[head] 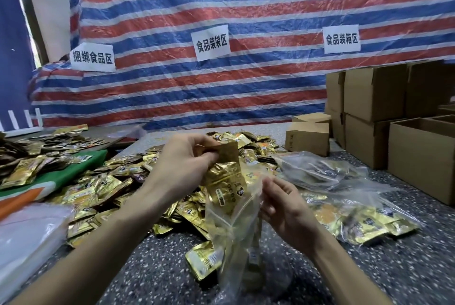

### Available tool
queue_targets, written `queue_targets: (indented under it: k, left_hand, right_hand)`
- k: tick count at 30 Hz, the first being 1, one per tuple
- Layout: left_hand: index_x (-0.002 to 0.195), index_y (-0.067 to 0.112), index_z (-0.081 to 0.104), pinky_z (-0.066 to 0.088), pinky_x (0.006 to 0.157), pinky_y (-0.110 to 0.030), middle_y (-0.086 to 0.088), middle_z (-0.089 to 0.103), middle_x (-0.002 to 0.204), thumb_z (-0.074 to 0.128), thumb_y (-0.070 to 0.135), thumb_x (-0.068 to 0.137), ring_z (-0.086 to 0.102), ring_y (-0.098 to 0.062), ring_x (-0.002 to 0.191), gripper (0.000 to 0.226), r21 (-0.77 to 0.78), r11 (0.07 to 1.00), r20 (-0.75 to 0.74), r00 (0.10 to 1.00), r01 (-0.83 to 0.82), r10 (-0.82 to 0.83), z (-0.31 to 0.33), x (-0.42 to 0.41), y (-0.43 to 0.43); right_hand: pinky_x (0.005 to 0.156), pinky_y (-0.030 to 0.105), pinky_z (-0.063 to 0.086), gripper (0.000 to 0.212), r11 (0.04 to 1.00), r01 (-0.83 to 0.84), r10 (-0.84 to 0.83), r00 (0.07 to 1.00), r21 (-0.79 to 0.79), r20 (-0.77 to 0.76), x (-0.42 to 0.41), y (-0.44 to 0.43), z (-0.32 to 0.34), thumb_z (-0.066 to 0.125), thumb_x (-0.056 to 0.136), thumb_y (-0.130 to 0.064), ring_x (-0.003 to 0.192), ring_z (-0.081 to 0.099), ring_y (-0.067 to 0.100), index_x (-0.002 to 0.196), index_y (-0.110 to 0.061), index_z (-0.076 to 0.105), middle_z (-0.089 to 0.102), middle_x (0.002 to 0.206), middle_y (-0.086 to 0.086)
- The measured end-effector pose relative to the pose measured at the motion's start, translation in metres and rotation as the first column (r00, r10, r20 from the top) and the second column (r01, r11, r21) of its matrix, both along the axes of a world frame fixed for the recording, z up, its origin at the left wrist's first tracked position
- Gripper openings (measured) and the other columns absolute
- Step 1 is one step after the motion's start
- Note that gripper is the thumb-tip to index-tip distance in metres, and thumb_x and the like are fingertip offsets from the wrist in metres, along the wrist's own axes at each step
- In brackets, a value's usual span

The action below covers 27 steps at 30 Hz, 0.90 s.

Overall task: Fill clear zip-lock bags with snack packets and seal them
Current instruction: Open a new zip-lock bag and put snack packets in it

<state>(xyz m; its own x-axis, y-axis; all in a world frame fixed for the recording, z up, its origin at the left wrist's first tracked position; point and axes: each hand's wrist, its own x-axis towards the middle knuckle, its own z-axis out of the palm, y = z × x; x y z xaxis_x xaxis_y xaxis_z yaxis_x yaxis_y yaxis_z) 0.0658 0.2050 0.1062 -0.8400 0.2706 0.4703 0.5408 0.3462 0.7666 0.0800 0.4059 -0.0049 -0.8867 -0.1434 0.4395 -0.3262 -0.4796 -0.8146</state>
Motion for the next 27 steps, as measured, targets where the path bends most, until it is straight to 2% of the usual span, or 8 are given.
queue_targets:
  k: [3, 7, 9, 14, 16, 19, 23, 27]
  left_hand:
    - [0.088, 0.018, 0.07, 0.057, 0.063, -0.034, -0.006, 0.073, 0.077, 0.066, 0.002, 0.09, 0.068, -0.017, 0.069, 0.016, -0.142, 0.99, 0.011, 1.0, 0.022, -0.021, -0.007, 0.003, 0.009]
    - [0.088, 0.015, 0.068, 0.052, 0.061, -0.022, 0.002, 0.073, 0.072, 0.066, 0.02, 0.094, 0.066, -0.003, 0.061, 0.008, -0.266, 0.962, 0.017, 0.998, 0.059, -0.057, -0.015, 0.005, 0.015]
    - [0.087, 0.014, 0.068, 0.053, 0.06, -0.027, 0.001, 0.072, 0.072, 0.064, 0.024, 0.095, 0.067, -0.006, 0.062, 0.014, -0.294, 0.955, -0.029, 0.998, 0.039, -0.05, -0.015, 0.006, 0.013]
    - [0.086, 0.011, 0.064, 0.055, 0.063, -0.054, -0.018, 0.071, 0.072, 0.059, 0.018, 0.098, 0.066, -0.039, 0.069, 0.015, -0.039, 0.995, -0.143, 0.986, -0.095, 0.089, -0.018, 0.009, 0.014]
    - [0.085, 0.012, 0.062, 0.052, 0.055, -0.044, -0.014, 0.068, 0.067, 0.058, 0.019, 0.098, 0.063, -0.032, 0.061, 0.016, -0.031, 0.991, -0.189, 0.975, -0.129, 0.121, -0.023, 0.011, 0.017]
    - [0.081, 0.017, 0.058, 0.033, 0.043, -0.021, 0.002, 0.059, 0.058, 0.058, 0.024, 0.098, 0.046, -0.007, 0.044, 0.019, -0.136, 0.983, -0.162, 0.982, -0.123, 0.1, -0.033, 0.012, 0.021]
    - [0.082, 0.016, 0.06, 0.027, 0.04, -0.018, 0.01, 0.052, 0.046, 0.055, 0.031, 0.1, 0.041, -0.001, 0.036, 0.024, -0.3, 0.954, -0.015, 1.0, -0.021, 0.017, -0.034, 0.008, 0.02]
    - [0.08, 0.009, 0.062, 0.034, 0.052, -0.02, 0.004, 0.055, 0.06, 0.055, 0.029, 0.1, 0.045, -0.001, 0.05, 0.029, -0.19, 0.981, 0.072, 0.997, 0.034, -0.021, -0.031, 0.009, 0.014]
  right_hand:
    - [0.062, 0.031, 0.033, 0.044, 0.999, 0.022, -0.022, 1.0, 0.043, 0.006, 0.0, -0.001, -0.001, 0.086, 0.071, -0.048, 0.051, 0.039, 0.008, 0.076, -0.01, 0.066, 0.043, 0.057, 0.001]
    - [0.058, 0.031, 0.031, 0.04, 0.996, 0.044, -0.043, 0.999, 0.071, -0.012, 0.001, -0.001, -0.001, 0.086, 0.071, -0.05, 0.049, 0.04, 0.009, 0.073, -0.014, 0.067, 0.044, 0.053, -0.001]
    - [0.054, 0.025, 0.036, 0.041, 0.996, 0.051, -0.049, 0.998, 0.075, -0.028, 0.002, -0.002, -0.001, 0.087, 0.07, -0.05, 0.047, 0.043, 0.009, 0.072, -0.013, 0.069, 0.047, 0.053, 0.0]
    - [0.045, 0.02, 0.043, 0.043, 0.995, 0.034, -0.029, 0.998, 0.091, -0.049, 0.009, 0.0, 0.005, 0.089, 0.064, -0.051, 0.048, 0.052, 0.008, 0.071, -0.012, 0.073, 0.054, 0.058, 0.004]
    - [0.043, 0.02, 0.044, 0.043, 0.995, 0.05, -0.045, 0.997, 0.089, -0.06, 0.012, 0.001, 0.007, 0.09, 0.062, -0.051, 0.045, 0.053, 0.01, 0.071, -0.012, 0.075, 0.055, 0.054, 0.004]
    - [0.039, 0.02, 0.042, 0.045, 0.985, 0.144, -0.138, 0.987, 0.091, -0.078, 0.013, 0.002, 0.007, 0.091, 0.06, -0.052, 0.039, 0.05, 0.01, 0.07, -0.011, 0.076, 0.054, 0.046, 0.004]
    - [0.037, 0.018, 0.038, 0.046, 0.967, 0.242, -0.234, 0.968, 0.086, -0.09, 0.012, 0.004, 0.004, 0.089, 0.062, -0.055, 0.037, 0.046, 0.009, 0.071, -0.012, 0.077, 0.051, 0.046, 0.001]
    - [0.037, 0.017, 0.036, 0.044, 0.965, 0.257, -0.251, 0.964, 0.06, -0.092, 0.01, 0.007, 0.004, 0.089, 0.061, -0.057, 0.037, 0.044, 0.008, 0.071, -0.015, 0.077, 0.05, 0.048, -0.001]
